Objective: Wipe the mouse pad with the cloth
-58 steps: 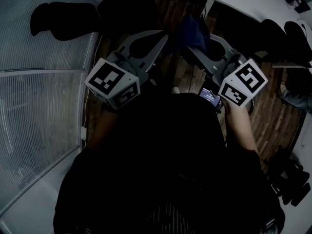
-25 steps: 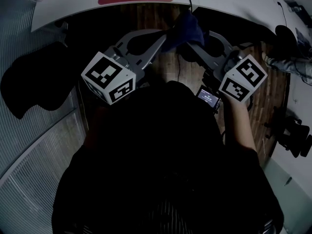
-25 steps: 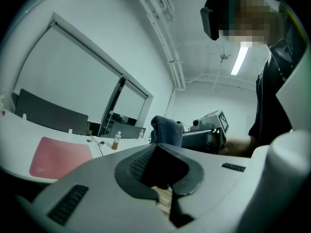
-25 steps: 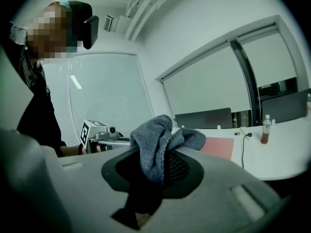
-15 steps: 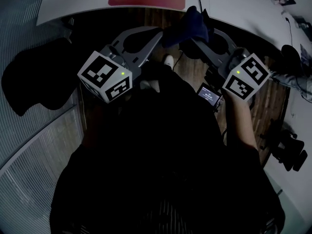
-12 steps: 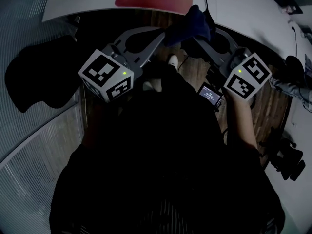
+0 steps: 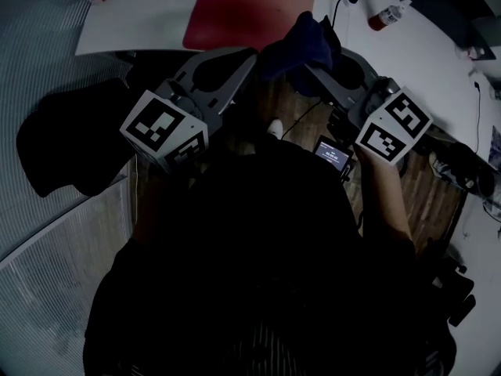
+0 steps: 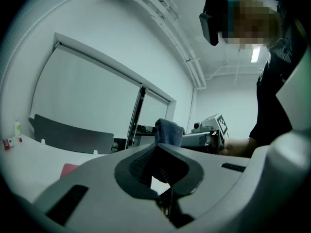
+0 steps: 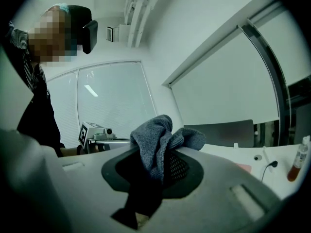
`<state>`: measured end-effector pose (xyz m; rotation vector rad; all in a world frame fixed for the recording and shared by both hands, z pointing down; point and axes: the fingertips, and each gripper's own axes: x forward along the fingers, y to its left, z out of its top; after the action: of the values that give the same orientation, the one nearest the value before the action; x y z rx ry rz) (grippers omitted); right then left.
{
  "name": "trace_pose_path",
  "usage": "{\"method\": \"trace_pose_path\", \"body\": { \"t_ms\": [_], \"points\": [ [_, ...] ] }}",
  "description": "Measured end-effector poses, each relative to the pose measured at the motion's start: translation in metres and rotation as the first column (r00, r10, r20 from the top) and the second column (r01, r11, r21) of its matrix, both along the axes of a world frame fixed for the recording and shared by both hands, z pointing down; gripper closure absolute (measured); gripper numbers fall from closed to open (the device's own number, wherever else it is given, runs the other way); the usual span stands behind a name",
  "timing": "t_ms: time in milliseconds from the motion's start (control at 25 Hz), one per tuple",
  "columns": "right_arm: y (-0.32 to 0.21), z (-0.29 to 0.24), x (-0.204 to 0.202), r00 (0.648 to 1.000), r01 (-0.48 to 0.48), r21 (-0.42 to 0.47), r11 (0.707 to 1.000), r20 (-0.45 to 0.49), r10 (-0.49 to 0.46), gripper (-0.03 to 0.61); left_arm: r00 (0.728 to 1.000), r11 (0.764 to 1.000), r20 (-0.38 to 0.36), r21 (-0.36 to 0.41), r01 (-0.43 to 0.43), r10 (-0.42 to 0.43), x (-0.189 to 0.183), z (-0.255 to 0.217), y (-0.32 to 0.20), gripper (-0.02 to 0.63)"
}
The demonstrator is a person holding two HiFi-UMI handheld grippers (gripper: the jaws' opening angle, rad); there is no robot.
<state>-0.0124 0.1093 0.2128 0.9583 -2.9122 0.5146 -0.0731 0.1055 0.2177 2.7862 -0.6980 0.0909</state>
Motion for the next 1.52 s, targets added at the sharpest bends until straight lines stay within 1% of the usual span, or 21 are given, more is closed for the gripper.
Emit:
{"method": "trace_pose_path", "body": {
  "t_ms": [120, 280, 360, 520, 680, 920, 1080, 1160, 1240, 1320, 1440, 1520],
  "points": [
    [-0.015, -0.002, 0.018, 1.000, 0.005, 0.002, 1.000, 0.029, -0.005, 0.488, 0.999, 1.000, 0.030, -0.009, 0.012, -0.011, 0.015, 0.003, -0.011, 0.607],
    [-0.040, 0.010, 0.061, 0.997, 0.004, -0.030, 1.000, 0.074, -0.002, 0.488, 0.999, 0.999, 0.048, -0.041, -0.016, 0.018, 0.061, 0.013, -0.030, 0.607],
    [-0.045, 0.014, 0.070, 0.997, 0.010, -0.038, 0.999, 0.082, -0.006, 0.488, 0.998, 0.998, 0.057, -0.053, -0.030, 0.033, 0.074, 0.013, -0.035, 0.607],
    [-0.050, 0.015, 0.086, 0.995, 0.002, -0.046, 0.999, 0.099, 0.002, 0.488, 0.996, 0.996, 0.047, -0.058, -0.073, 0.076, 0.095, 0.010, -0.038, 0.607],
    [-0.051, 0.019, 0.089, 0.994, -0.018, -0.046, 0.999, 0.103, 0.023, 0.488, 0.989, 0.991, 0.069, -0.040, -0.126, 0.129, 0.096, 0.016, -0.035, 0.607],
    [-0.055, 0.025, 0.096, 0.994, -0.081, -0.046, 0.996, 0.076, 0.084, 0.488, 0.988, 0.988, 0.026, -0.044, -0.151, 0.152, 0.090, 0.025, -0.059, 0.607],
    [-0.063, 0.017, 0.110, 0.986, -0.153, -0.036, 0.987, 0.062, 0.156, 0.488, 0.980, 0.980, 0.015, -0.019, -0.198, 0.199, 0.098, 0.020, -0.082, 0.607],
    [-0.075, 0.010, 0.115, 0.981, -0.184, -0.021, 0.983, 0.054, 0.185, 0.488, 0.974, 0.974, 0.018, 0.005, -0.225, 0.225, 0.104, 0.015, -0.098, 0.607],
    [-0.092, 0.006, 0.119, 0.978, -0.203, -0.017, 0.979, 0.044, 0.203, 0.488, 0.968, 0.968, 0.037, 0.026, -0.249, 0.248, 0.109, 0.013, -0.119, 0.607],
    [-0.113, 0.008, 0.121, 0.975, -0.220, -0.022, 0.975, 0.035, 0.221, 0.488, 0.965, 0.965, 0.048, 0.030, -0.261, 0.259, 0.109, 0.014, -0.139, 0.607],
    [-0.146, 0.007, 0.116, 0.965, -0.256, -0.023, 0.967, 0.048, 0.256, 0.488, 0.965, 0.966, 0.040, 0.001, -0.260, 0.260, 0.094, 0.022, -0.173, 0.607],
    [-0.169, 0.002, 0.106, 0.961, -0.270, -0.014, 0.963, 0.053, 0.270, 0.488, 0.965, 0.965, 0.032, -0.004, -0.261, 0.261, 0.078, 0.025, -0.196, 0.607]
  ]
}}
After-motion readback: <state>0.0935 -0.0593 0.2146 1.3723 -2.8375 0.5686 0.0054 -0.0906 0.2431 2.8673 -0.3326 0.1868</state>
